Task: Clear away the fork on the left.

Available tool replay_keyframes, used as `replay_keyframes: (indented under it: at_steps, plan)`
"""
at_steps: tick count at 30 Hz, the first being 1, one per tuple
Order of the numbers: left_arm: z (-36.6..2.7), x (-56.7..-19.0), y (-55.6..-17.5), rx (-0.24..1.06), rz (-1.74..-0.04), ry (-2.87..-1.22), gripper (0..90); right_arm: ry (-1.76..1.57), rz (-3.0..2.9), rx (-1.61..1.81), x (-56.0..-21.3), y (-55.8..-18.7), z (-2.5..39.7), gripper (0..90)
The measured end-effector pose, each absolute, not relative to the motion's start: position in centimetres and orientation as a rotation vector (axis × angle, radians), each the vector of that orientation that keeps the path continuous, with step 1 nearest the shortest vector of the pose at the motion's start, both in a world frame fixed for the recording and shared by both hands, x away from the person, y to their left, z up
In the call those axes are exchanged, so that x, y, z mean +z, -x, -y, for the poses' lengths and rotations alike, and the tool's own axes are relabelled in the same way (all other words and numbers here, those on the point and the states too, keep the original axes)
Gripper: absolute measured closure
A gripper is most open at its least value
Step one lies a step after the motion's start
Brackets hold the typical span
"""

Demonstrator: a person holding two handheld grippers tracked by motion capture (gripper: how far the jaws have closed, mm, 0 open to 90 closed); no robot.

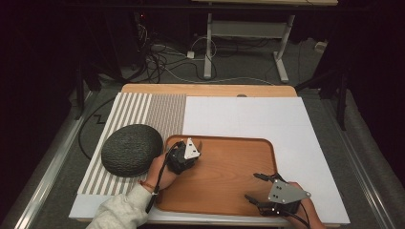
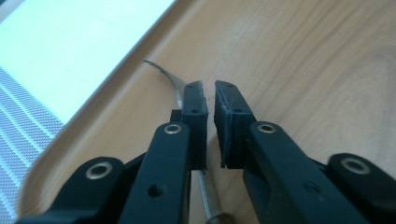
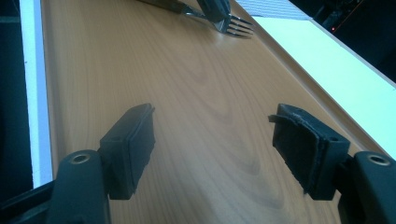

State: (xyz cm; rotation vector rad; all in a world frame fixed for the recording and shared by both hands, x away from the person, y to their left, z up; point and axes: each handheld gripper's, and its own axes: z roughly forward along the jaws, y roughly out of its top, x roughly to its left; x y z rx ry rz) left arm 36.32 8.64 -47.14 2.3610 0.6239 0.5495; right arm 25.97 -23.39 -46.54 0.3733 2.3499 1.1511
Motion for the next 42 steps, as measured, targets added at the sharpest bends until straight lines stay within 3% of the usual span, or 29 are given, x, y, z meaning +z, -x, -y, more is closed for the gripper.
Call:
replay_keyframes:
  at_steps: [3,7,10,13,22,25,28,31,36,40,42]
  plan:
    - [-9.2,-46.6,-36.5,0.599,-0.661,-2.301,75.6,-0.371,-2.343,1.154,-46.5,-26.0,23.4,30.3]
    - [-10.0,-46.3,-37.6,0.579,-0.716,-2.274,87.0,-0.372,-2.353,1.148,-46.6,-26.0,23.4,30.6]
    - [-9.4,-47.2,-38.3,0.539,-0.724,-2.333,87.2,-0.371,-2.36,1.143,-46.6,-26.0,23.2,30.5]
    - [-8.9,-47.6,-38.4,0.477,-0.702,-2.354,87.1,-0.363,-2.361,1.142,-46.6,-26.0,23.2,30.5]
    - [-7.3,-47.3,-37.2,0.505,-0.597,-2.403,86.6,-0.368,-2.36,1.145,-46.6,-26.0,23.3,30.5]
    - [-7.2,-47.3,-37.1,0.494,-0.611,-2.392,71.5,-0.371,-2.356,1.146,-46.5,-26.0,23.4,30.6]
    - [-7.8,-46.8,-37.0,0.458,-0.617,-2.342,70.3,-0.371,-2.354,1.146,-46.5,-26.0,23.4,30.7]
    - [-8.2,-46.3,-36.9,0.396,-0.589,-2.305,61.7,-0.37,-2.357,1.148,-46.6,-26.0,23.4,30.7]
    - [-7.4,-46.5,-36.6,0.315,-0.531,-2.324,57.7,-0.365,-2.358,1.145,-46.6,-26.0,23.3,30.7]
    - [-6.7,-46.9,-36.7,0.347,-0.533,-2.381,55.7,-0.365,-2.36,1.144,-46.6,-26.0,23.3,30.7]
    - [-6.4,-47.1,-36.9,0.376,-0.54,-2.408,59.3,-0.366,-2.362,1.144,-46.6,-26.0,23.3,30.7]
